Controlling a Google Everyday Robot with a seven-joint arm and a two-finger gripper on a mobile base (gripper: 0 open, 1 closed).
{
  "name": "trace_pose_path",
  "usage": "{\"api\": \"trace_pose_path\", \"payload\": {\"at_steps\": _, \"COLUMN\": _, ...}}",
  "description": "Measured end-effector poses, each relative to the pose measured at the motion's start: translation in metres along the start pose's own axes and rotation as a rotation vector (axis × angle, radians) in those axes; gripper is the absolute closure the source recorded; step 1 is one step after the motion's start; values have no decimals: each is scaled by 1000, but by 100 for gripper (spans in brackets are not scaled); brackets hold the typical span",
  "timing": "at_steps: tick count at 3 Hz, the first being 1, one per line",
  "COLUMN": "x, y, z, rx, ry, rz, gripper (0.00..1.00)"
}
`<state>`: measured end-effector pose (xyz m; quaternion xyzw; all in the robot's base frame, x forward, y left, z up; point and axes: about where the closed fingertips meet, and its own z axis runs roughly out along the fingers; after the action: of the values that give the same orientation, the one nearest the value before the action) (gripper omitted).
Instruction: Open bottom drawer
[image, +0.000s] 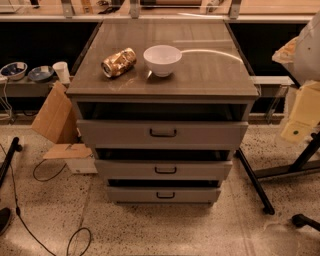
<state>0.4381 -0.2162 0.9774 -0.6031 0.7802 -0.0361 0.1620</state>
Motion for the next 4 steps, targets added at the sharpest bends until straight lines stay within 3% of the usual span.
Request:
{"api": "trace_pose_path", "payload": {"at_steps": 1, "x": -1, "y": 0, "z": -1, "rx": 5, "ry": -3, "rz": -1, "gripper": 0}}
{"api": "trace_pose_path", "payload": {"at_steps": 2, "x": -5, "y": 8, "z": 21, "rx": 16, "ry": -17, "rz": -13, "gripper": 0}}
{"api": "trace_pose_path", "payload": {"at_steps": 3, "x": -24, "y": 29, "z": 81, "rx": -2, "ry": -52, "rz": -46, "gripper": 0}}
{"api": "trace_pose_path", "payload": {"at_steps": 4, "x": -47, "y": 58, "z": 180, "rx": -92, "ry": -101, "rz": -64, "gripper": 0}}
